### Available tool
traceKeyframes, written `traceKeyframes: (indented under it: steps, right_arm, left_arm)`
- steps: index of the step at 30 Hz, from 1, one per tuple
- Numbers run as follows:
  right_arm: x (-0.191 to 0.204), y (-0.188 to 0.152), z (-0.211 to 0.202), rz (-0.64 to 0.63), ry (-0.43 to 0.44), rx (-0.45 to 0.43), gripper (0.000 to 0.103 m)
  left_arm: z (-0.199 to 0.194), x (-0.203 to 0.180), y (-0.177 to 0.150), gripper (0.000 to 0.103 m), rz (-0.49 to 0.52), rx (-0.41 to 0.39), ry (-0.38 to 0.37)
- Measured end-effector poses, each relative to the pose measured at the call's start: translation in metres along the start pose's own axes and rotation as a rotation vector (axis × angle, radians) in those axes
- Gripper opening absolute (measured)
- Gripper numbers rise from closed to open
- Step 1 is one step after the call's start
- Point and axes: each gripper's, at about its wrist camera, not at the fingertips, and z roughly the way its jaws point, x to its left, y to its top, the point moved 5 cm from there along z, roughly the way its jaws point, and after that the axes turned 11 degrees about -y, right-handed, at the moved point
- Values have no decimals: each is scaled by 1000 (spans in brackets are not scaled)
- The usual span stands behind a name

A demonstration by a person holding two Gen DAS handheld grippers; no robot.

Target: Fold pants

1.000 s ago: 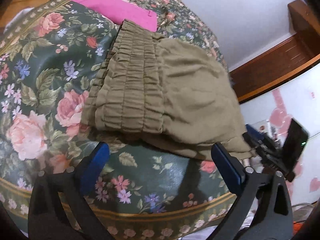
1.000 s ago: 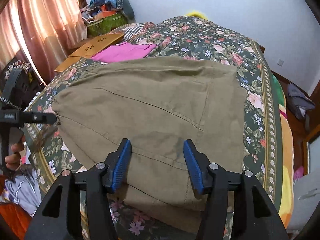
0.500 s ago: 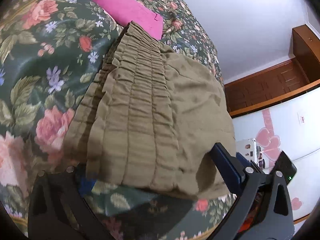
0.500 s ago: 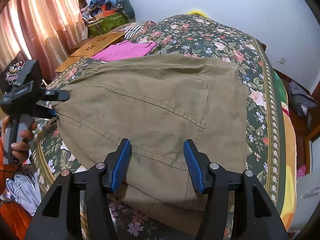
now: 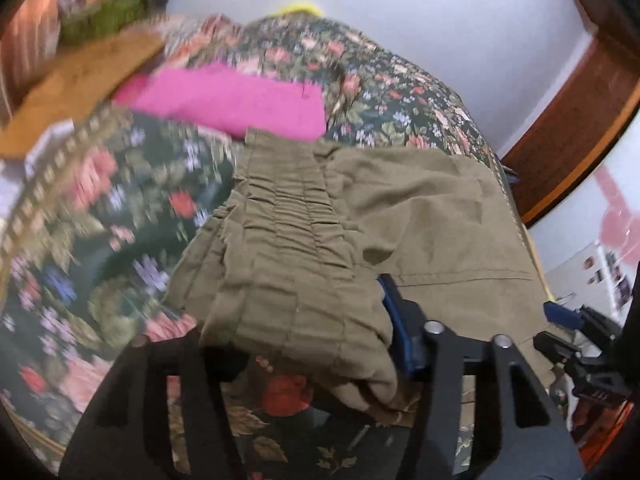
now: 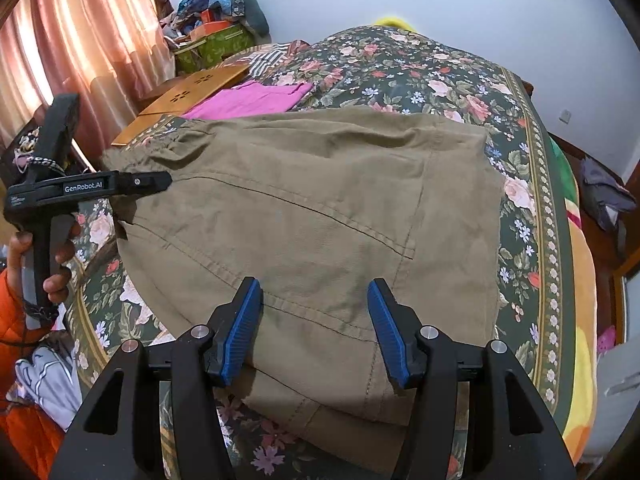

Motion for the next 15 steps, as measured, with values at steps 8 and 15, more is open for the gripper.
traceKeyframes:
  steps: [8,15]
  right_arm:
    - [1,12,-6,0,-32,31,52]
    - [22,47,-8,-29,-9,-55,52]
  left_arm:
    - [-20,-29,10,40,183,-65,102]
    - [-44,-46,11,38,232,-122,84]
